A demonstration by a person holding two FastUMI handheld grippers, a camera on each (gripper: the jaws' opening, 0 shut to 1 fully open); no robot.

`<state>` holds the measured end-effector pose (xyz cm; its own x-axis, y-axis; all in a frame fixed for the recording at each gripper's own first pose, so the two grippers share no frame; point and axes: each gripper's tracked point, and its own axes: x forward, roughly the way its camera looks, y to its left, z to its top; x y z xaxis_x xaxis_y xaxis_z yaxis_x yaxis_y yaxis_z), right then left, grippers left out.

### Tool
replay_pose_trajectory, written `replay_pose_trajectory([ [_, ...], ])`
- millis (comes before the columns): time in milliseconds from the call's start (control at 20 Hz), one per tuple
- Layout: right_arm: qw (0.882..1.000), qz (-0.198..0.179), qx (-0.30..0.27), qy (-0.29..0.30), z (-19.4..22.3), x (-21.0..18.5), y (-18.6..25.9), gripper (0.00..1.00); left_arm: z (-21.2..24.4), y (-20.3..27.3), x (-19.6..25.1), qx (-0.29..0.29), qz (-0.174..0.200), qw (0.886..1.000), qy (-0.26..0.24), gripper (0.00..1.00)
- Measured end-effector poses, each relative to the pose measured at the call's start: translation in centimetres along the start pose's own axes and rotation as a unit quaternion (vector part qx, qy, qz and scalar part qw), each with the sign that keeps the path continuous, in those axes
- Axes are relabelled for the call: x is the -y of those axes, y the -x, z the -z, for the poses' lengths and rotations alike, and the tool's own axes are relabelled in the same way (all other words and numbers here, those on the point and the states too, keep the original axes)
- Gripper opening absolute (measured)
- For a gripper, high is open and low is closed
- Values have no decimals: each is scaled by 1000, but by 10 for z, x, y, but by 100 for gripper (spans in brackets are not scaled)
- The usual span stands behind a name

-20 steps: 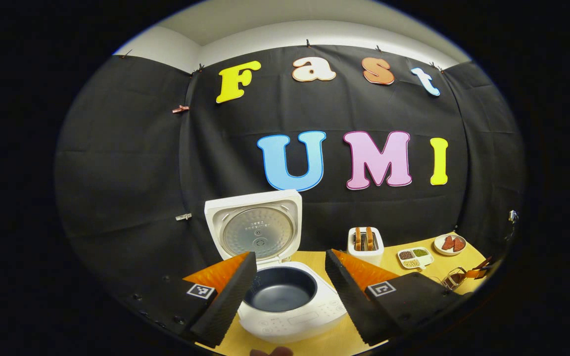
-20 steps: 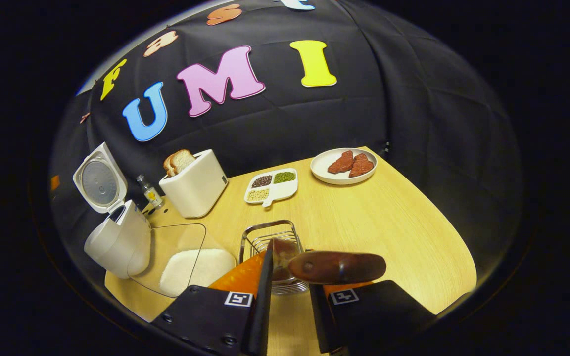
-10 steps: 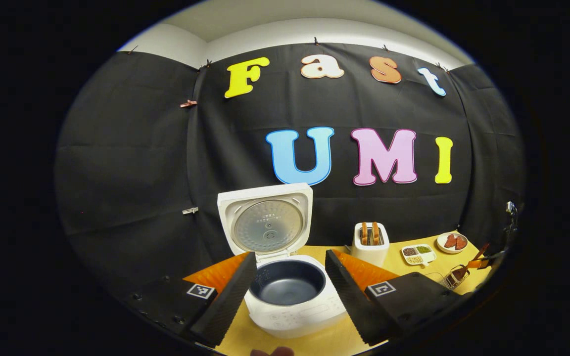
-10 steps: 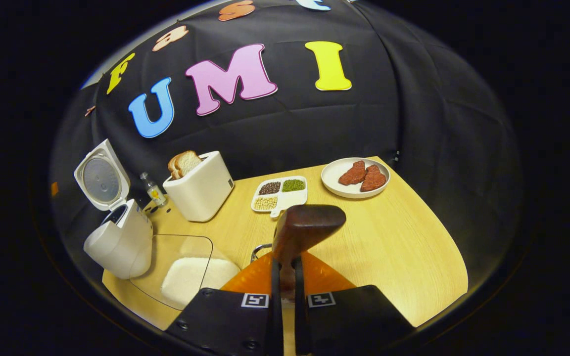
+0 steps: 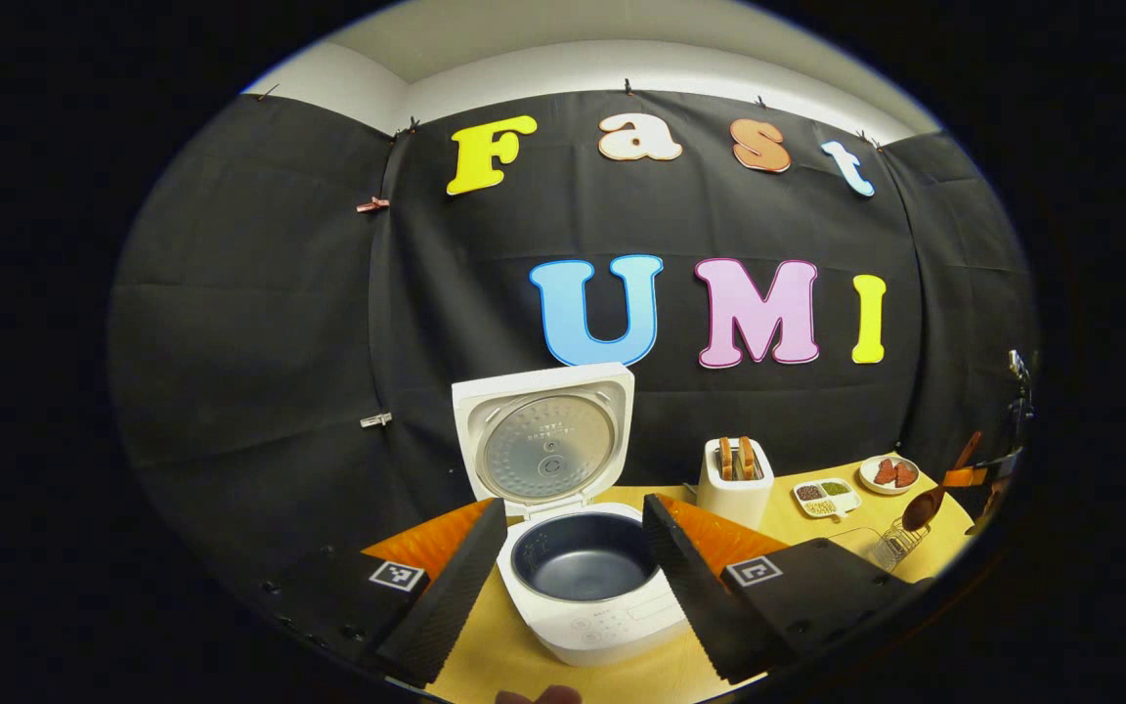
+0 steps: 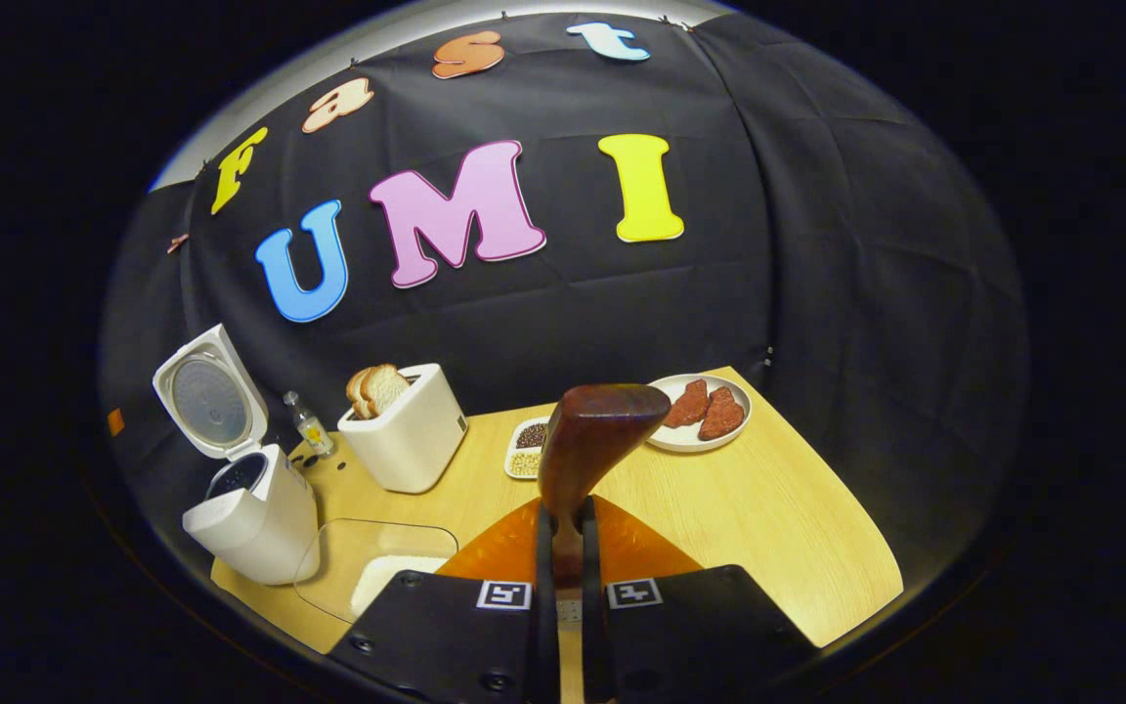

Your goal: Close the left gripper, press the button to open the rice cooker; take a wooden spoon from the chopstick holder with the right hand, scoop a spoonful of rice and pour it into the rice cooker, then put the wooden spoon back into the chopstick holder.

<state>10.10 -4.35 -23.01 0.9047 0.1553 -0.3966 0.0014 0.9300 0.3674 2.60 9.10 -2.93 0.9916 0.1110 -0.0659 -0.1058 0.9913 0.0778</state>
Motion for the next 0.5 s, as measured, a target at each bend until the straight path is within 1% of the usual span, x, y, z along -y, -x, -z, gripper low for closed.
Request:
replay_pose_trajectory([
  [100, 999, -21, 12, -21, -12, -21, 9, 13, -1, -2, -6, 5, 5, 1000, 1, 96],
  [250, 997, -56, 21, -42, -17, -59, 19, 13, -3, -5, -12, 11, 13, 1000, 6, 96],
  [350, 997, -75, 15, -31, -10, -85, 18, 13, -3, -6, -16, 13, 18, 1000, 6, 96],
  [500, 997, -75, -7, 10, 16, -111, 9, 13, -5, -6, -23, 17, 26, 1000, 2, 96],
])
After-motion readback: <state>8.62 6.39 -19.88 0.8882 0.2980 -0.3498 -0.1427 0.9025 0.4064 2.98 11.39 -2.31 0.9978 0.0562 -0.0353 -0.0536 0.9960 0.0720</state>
